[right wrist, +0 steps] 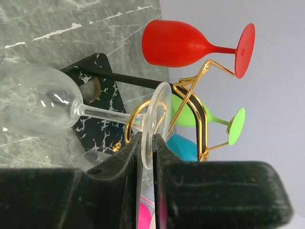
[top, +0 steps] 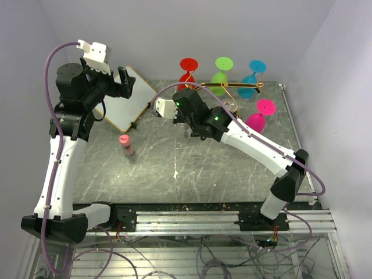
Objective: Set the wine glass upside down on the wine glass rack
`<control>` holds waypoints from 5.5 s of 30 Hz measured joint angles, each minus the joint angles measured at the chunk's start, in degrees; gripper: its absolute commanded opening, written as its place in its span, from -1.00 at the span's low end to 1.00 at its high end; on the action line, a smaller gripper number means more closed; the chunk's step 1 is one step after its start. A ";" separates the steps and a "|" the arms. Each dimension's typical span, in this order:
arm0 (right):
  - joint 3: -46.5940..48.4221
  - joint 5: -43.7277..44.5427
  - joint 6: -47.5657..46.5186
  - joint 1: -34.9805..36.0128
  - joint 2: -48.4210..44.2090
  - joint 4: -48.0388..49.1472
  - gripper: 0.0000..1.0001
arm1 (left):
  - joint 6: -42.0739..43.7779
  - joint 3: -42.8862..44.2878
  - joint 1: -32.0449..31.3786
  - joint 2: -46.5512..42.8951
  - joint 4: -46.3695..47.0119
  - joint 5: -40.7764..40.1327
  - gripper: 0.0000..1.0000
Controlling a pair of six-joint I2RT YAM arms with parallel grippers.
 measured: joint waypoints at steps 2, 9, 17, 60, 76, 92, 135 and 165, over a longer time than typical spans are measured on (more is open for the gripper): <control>0.17 -0.31 0.28 0.00 0.02 -0.15 -0.75 | 0.00 -0.11 0.00 -0.07 0.00 0.00 0.97; 0.76 -1.18 0.81 0.11 0.07 -0.39 -0.72 | 0.00 -0.20 0.00 -0.28 0.00 0.00 0.97; 0.92 -2.01 1.27 0.11 0.07 -0.83 -0.69 | 0.02 -0.61 0.00 -0.39 0.00 0.00 0.97; 2.21 -8.85 4.37 0.11 0.68 -2.93 -0.22 | 0.66 -1.46 0.00 -0.98 0.02 0.72 0.96; 5.18 -16.61 5.75 0.11 0.09 -6.03 0.37 | 0.90 -1.70 0.00 -0.98 0.02 0.87 0.96; 10.25 -25.18 9.66 -2.84 -2.71 -8.37 0.43 | 1.27 -3.19 0.00 -0.98 0.22 1.73 0.97; -16.79 -8.17 30.49 -36.76 -30.82 23.15 0.99 | 4.11 -8.92 1.07 -9.27 2.73 -9.35 0.99; -22.45 -15.43 36.68 -47.01 -38.38 14.43 0.99 | 5.95 -17.42 2.60 -16.90 -2.99 -5.53 0.99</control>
